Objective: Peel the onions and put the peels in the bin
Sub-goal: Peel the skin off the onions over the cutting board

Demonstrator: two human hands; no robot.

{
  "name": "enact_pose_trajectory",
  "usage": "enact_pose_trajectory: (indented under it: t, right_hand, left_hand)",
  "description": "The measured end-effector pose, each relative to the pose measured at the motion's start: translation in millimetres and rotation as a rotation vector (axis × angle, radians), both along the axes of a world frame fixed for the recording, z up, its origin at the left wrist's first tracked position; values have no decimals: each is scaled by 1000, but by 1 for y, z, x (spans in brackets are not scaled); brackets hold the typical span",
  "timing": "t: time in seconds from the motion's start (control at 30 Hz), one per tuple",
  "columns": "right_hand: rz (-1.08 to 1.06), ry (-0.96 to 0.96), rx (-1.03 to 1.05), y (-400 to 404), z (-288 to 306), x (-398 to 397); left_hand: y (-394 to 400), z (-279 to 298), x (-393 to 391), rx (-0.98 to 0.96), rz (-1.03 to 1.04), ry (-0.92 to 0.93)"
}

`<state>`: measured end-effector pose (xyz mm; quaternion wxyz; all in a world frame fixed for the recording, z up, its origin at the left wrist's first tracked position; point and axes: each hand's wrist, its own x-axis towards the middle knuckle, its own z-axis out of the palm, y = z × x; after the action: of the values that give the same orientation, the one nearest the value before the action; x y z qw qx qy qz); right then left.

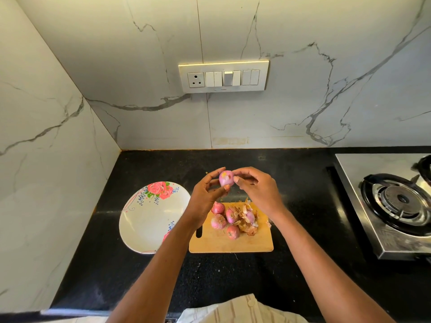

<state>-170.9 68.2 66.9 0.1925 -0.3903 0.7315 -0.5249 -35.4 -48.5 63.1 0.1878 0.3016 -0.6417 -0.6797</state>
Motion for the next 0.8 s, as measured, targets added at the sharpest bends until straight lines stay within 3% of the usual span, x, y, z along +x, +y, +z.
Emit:
enact_pose_trajectory:
  t: [0.37, 0.8]
  right_hand:
    - [-5, 387, -39, 1, 1, 0]
    - [-18, 334, 47, 7, -6, 2]
  left_hand:
    - [-3, 8, 0, -103, -18, -43]
    - [1, -1, 3, -146, -72, -130]
